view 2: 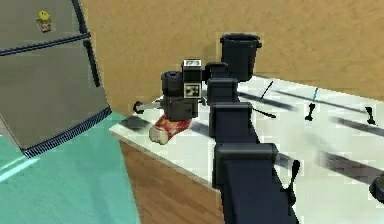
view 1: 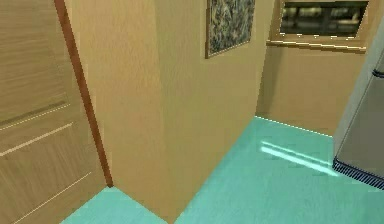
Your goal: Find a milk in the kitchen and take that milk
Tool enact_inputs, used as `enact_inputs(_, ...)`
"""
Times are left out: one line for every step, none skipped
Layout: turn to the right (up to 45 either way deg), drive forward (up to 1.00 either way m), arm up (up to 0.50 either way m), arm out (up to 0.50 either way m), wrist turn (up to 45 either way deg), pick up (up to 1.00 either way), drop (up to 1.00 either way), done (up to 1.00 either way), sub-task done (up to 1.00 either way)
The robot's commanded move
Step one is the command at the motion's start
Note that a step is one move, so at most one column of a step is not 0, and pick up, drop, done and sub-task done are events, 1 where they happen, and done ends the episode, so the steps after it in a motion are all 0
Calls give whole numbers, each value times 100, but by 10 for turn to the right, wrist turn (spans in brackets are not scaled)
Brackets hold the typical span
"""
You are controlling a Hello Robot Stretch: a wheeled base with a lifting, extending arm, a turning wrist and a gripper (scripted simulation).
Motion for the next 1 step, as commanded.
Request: enact_inputs(0, 0, -12, 0, 0, 0, 0, 0, 0)
